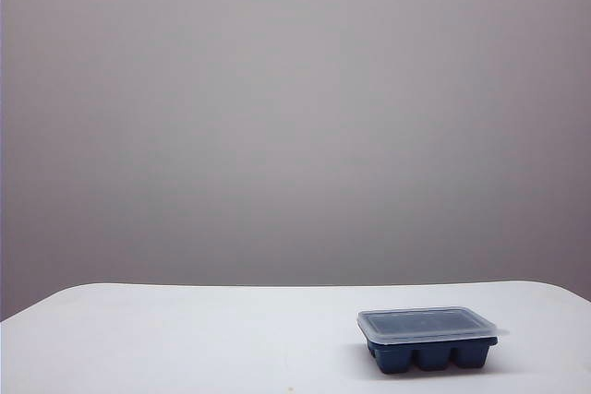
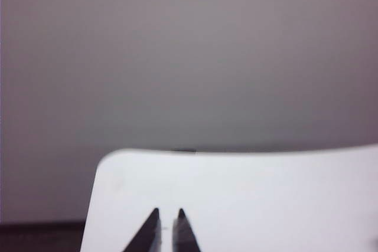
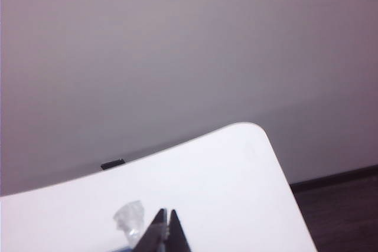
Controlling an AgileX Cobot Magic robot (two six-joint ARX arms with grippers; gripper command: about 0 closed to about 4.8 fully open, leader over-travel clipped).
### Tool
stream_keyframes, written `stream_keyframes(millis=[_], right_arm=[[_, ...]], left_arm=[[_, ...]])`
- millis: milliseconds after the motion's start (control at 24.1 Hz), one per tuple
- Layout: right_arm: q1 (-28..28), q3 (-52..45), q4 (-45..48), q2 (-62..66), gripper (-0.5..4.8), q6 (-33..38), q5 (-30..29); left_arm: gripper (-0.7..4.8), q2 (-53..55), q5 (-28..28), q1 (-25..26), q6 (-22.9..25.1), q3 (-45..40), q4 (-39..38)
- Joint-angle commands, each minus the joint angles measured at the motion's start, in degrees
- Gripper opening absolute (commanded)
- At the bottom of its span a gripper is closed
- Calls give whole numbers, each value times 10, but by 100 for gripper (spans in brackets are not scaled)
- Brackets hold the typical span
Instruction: Pick up the ice cube tray, remove its lid, and then place both the tray and the lid back on the table.
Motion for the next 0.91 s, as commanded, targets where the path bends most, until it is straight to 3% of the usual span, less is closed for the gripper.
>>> stream_keyframes(millis=[42, 125, 166, 291, 457, 498, 623, 914], right_arm=[[-5, 61, 11, 82, -6, -25, -13], [-31, 126, 10, 167, -6, -29, -73], [-61, 170, 9, 223, -6, -29, -137], [-112, 220, 14, 302, -6, -30, -223], [-205, 251, 65, 423, -5, -33, -389], [-231, 251, 92, 469, -5, -33, -442], [-247, 251, 120, 538, 0, -41, -478], [-226, 251, 189, 696, 0, -93, -534]], left_arm=[[34, 46, 2, 1, 13, 41, 31], [35, 94, 4, 0, 44, 92, 31], [35, 126, 4, 1, 70, 127, 31], [35, 170, 7, 1, 98, 170, 31], [35, 255, 123, 1, 133, 212, 65], [35, 289, 191, 0, 146, 214, 105], [35, 355, 264, 0, 152, 215, 169], [35, 522, 303, -1, 151, 215, 276]])
